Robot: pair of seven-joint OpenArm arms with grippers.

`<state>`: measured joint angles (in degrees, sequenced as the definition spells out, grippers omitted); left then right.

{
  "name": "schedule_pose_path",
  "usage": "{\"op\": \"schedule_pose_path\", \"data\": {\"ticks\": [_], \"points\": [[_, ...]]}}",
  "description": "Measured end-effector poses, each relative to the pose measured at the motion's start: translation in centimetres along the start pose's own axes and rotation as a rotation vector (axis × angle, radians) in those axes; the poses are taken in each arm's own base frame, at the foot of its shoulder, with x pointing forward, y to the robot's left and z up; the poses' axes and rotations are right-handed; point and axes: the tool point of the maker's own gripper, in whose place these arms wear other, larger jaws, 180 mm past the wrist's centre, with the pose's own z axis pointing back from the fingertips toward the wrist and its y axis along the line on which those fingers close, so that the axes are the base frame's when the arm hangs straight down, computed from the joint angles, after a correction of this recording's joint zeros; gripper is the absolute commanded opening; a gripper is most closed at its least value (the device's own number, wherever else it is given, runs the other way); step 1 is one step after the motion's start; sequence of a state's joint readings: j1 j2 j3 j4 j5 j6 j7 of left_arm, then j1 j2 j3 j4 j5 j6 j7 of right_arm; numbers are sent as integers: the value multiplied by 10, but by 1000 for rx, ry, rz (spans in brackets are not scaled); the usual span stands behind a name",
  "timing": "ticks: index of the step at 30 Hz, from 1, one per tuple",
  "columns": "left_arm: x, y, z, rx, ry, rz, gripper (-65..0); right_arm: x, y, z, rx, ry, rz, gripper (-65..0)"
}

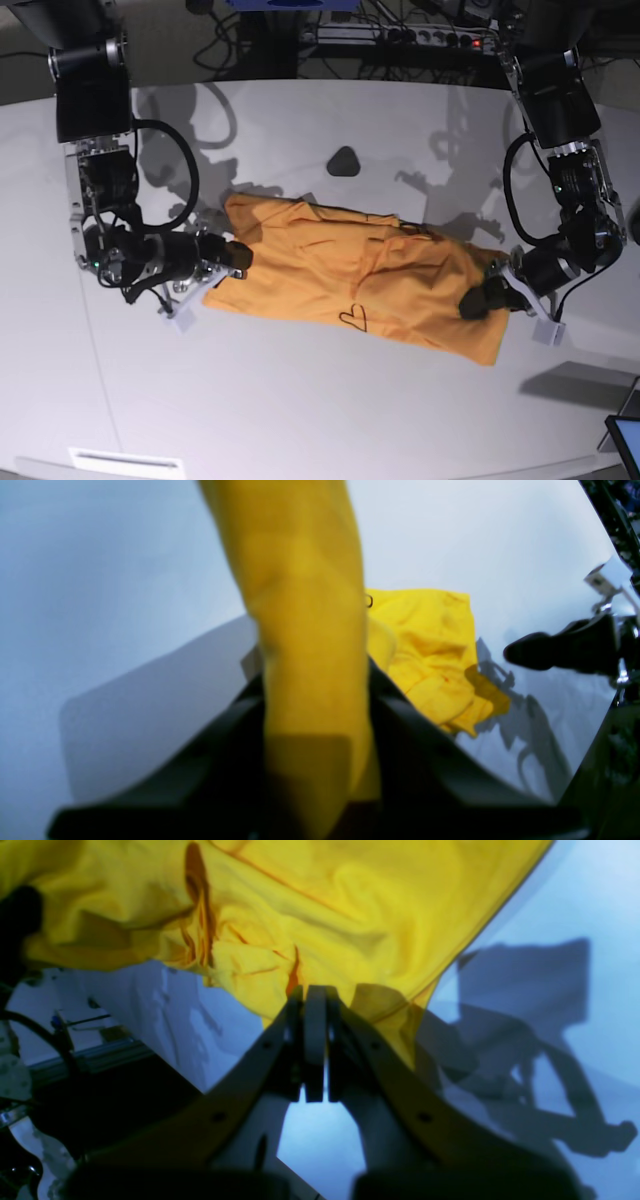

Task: Fold the T-shirt properly
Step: 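Lift the pinched end with the left gripper and fold it toward the right gripper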

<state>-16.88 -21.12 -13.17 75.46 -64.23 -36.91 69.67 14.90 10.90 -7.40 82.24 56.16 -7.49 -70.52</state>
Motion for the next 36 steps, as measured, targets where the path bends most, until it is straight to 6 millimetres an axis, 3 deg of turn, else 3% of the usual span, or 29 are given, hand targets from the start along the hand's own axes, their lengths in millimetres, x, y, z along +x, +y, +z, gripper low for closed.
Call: {"op": "schedule_pose_path", "data": {"ticks": [5, 13, 19, 25, 29, 36], "points": [[7, -16, -10, -3, -21, 24, -650, -4, -1, -2, -1, 7, -5, -650], [19, -62, -50, -79, 19, 42, -650, -10, -6, -3, -8, 16, -14, -650], [24, -93, -72, -137, 55, -24, -650, -12, -33, 0, -59, -54, -42, -650], [4, -101, -97, -66, 137, -110, -650, 11, -60, 27, -106, -150, -79, -650], [-5, -104, -102, -59, 153, -108, -650, 31, -79, 52, -137, -223, -110, -650], [-22, -135, -118, -119, 234, -199, -650, 28, -78, 50, -134, -217, -114, -650]]}}
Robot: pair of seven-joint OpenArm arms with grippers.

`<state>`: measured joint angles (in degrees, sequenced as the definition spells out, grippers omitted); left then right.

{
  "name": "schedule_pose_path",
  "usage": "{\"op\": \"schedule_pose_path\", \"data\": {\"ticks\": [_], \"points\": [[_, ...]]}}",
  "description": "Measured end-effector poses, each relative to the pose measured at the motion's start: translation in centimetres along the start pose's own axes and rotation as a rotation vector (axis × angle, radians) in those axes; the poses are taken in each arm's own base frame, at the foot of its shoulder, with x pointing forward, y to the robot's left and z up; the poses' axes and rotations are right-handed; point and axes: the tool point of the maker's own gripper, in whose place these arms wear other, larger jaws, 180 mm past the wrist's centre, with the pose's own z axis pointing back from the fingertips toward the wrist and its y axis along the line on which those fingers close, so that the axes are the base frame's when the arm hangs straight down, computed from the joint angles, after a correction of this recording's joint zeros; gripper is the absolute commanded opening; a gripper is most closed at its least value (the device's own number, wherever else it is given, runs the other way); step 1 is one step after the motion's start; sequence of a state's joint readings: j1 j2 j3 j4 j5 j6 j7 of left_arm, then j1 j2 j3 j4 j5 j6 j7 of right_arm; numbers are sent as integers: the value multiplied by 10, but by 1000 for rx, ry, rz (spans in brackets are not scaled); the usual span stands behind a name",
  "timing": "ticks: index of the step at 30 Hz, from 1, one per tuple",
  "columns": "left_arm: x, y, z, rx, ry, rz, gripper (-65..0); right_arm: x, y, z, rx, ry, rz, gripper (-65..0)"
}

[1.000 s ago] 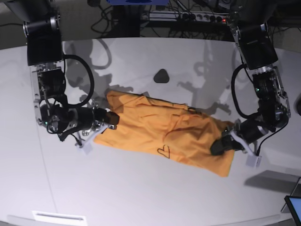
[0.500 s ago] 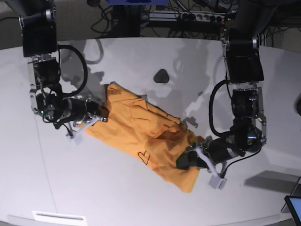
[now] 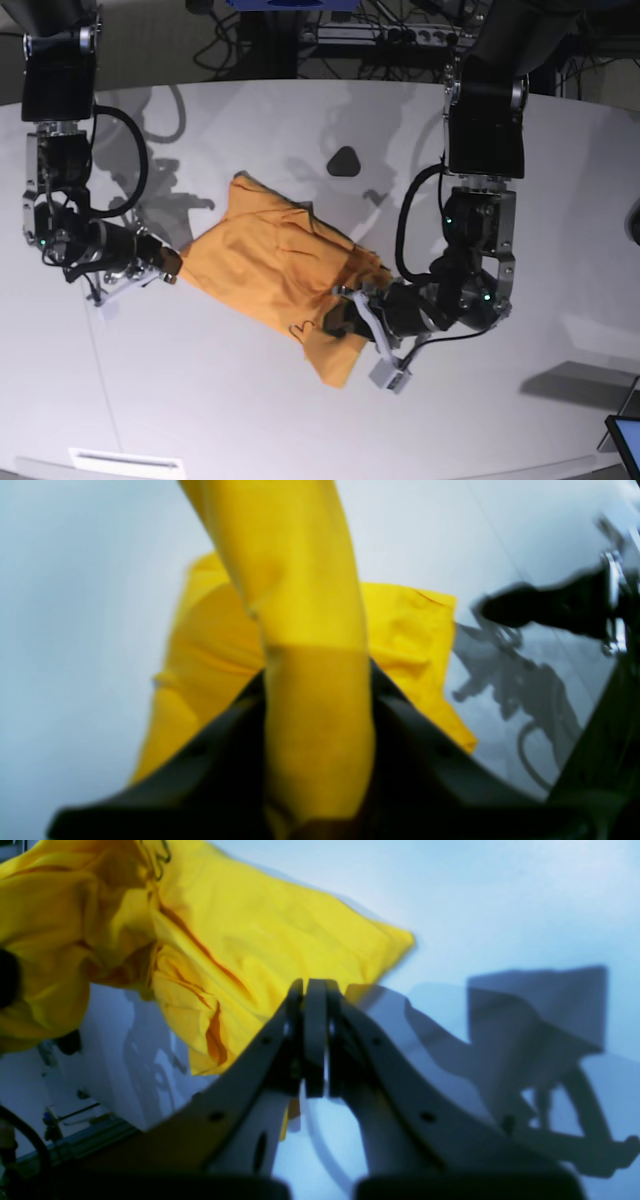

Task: Fold the T-shirt properly
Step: 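Lift the pinched end with the left gripper and fold it toward the right gripper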

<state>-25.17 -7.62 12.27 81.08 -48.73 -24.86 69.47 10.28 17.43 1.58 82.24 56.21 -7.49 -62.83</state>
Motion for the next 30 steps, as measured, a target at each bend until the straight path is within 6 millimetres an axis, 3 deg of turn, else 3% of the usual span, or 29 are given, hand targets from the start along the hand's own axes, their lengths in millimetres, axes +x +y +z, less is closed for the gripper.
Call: {"op": "schedule_pose_path", "data": {"ticks": [12, 20, 25, 30], "points": [[16, -52, -1, -64, -15, -192, -650, -1, 0, -1, 1, 2, 0, -650], [-7, -80, -18, -127, 71, -261, -650, -1, 0, 0, -1, 3, 0, -650], [-21, -93, -26, -156, 105, -290, -650, -17, 0, -2, 2, 72, -5, -650], [-38, -122, -40, -233, 126, -344, -650, -17, -1, -2, 0, 69, -6, -650]]}}
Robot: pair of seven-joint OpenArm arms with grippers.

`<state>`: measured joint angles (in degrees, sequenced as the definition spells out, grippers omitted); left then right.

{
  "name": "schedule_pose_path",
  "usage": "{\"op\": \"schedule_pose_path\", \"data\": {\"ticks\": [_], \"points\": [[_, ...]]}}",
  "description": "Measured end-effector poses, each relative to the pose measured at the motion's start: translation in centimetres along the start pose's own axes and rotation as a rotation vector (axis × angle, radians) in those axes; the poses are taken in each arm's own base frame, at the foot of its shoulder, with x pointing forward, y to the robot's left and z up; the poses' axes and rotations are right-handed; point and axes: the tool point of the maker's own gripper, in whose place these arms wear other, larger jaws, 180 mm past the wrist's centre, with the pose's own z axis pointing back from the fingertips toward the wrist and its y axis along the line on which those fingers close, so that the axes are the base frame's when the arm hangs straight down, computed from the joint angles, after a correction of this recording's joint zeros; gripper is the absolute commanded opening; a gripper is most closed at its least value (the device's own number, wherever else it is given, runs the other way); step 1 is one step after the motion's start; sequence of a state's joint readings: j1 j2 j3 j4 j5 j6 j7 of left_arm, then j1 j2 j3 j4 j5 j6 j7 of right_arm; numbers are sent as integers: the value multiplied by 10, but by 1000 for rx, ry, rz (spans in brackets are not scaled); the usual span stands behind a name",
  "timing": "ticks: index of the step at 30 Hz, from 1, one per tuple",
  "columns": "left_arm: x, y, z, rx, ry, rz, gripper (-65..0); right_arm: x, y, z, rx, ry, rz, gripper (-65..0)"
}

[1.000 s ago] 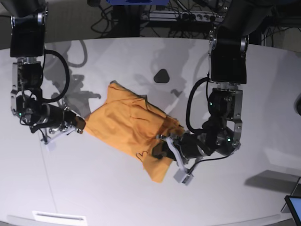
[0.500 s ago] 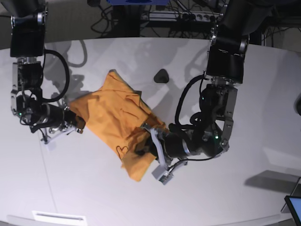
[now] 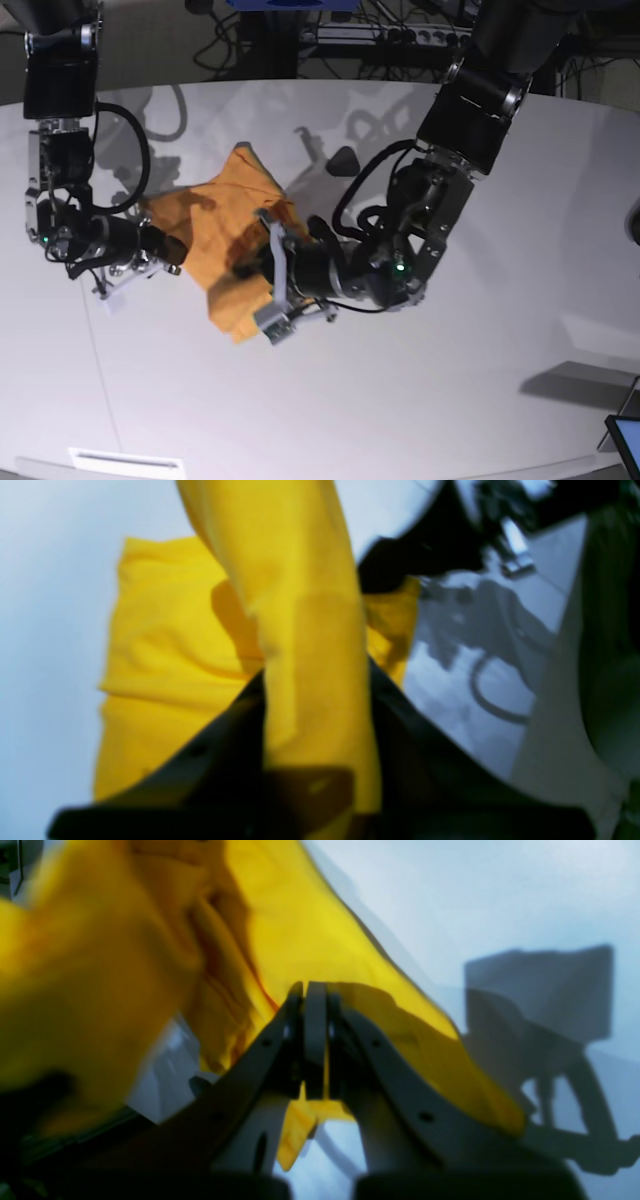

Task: Fold the T-shirt properly

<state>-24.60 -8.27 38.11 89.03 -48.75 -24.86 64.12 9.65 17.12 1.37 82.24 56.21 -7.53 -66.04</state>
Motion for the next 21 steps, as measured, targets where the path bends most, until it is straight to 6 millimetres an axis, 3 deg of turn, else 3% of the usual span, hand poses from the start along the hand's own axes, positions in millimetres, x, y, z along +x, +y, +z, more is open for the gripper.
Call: {"op": "schedule_pose_path", "data": {"ticks": [10, 17, 21], "points": [[-31, -39, -31, -102, 89, -62, -650, 0, 0, 0, 0, 1, -1, -650], [-72, -36, -53, -68, 231, -104, -650, 0, 0, 0, -1, 0, -1, -650], [-76, -33, -54, -65, 241, -97, -650, 3, -3, 2, -10, -6, 3, -650]]}}
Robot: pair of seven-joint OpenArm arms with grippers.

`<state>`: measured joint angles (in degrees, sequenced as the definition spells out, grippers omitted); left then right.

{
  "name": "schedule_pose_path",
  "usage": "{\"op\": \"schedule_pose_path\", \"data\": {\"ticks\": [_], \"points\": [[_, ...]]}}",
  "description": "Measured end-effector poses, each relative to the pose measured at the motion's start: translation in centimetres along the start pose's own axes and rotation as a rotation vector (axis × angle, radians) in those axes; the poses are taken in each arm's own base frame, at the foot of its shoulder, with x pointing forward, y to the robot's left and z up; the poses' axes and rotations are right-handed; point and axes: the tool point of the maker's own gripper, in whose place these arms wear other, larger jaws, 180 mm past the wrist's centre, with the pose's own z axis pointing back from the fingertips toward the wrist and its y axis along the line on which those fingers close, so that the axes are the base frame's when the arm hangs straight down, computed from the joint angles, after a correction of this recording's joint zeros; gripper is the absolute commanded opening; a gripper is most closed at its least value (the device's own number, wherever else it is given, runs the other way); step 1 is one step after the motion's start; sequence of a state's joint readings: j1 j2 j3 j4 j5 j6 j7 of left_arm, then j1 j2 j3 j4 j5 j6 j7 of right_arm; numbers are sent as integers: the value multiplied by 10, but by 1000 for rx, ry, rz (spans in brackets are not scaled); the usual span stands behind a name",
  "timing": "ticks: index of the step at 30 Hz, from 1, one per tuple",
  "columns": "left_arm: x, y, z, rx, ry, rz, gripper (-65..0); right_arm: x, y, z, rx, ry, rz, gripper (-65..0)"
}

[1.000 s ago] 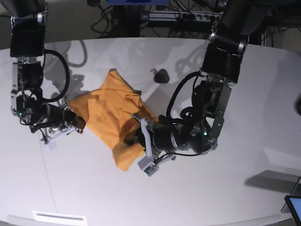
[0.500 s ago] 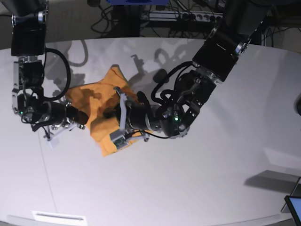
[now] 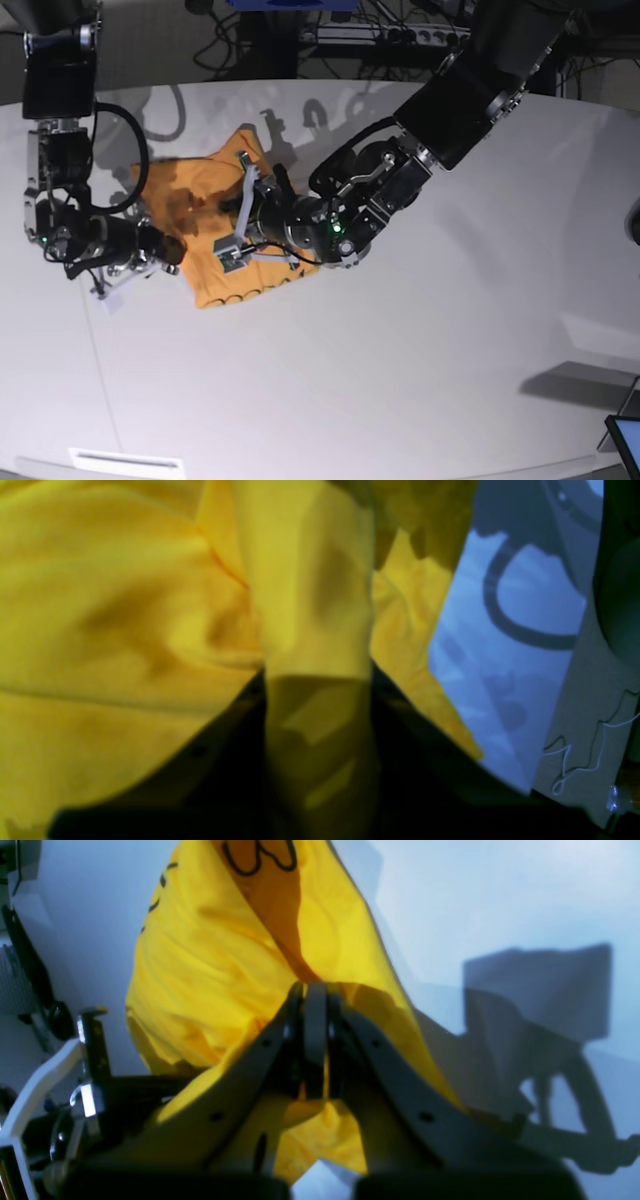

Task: Fold the T-shirt properly

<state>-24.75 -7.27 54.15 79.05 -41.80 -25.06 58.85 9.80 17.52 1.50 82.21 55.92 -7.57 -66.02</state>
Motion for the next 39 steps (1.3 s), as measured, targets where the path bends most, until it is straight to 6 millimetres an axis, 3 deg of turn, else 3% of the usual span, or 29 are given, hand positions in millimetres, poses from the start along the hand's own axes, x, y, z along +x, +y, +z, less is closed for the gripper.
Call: {"op": "schedule_pose_path", "data": {"ticks": [8, 13, 16, 19, 21, 22, 25, 27, 32, 39], "points": [[1, 0, 0, 0, -1, -2, -650, 43, -10, 26, -60, -77, 42, -650], [0, -1, 0, -2, -1, 0, -650, 31, -2, 18, -43, -24, 52, -650], [0, -2, -1, -3, -1, 0, -650, 20, 16, 6, -23, 29, 96, -650], [0, -2, -1, -4, -2, 1, -650, 26, 38, 3, 16, 27, 129, -650], [0, -2, -1, -4, -1, 0, -590, 38, 43, 6, 17, 1, 145, -650], [0, -2, -1, -1, 0, -2, -526, 41, 44, 7, 19, -9, 148, -650], [1, -4, -1, -14, -4, -7, -354, 33, 44, 3, 23, 11, 141, -649], [2, -3, 0, -13, -9, -5, -289, 29, 46, 0, 27, 21, 140, -649], [21, 1, 10, 15, -61, -43, -272, 30, 42, 1, 15, 12, 140, -649], [54, -21, 26, -15, -155, -156, -270, 27, 40, 1, 13, 19, 137, -649]]}}
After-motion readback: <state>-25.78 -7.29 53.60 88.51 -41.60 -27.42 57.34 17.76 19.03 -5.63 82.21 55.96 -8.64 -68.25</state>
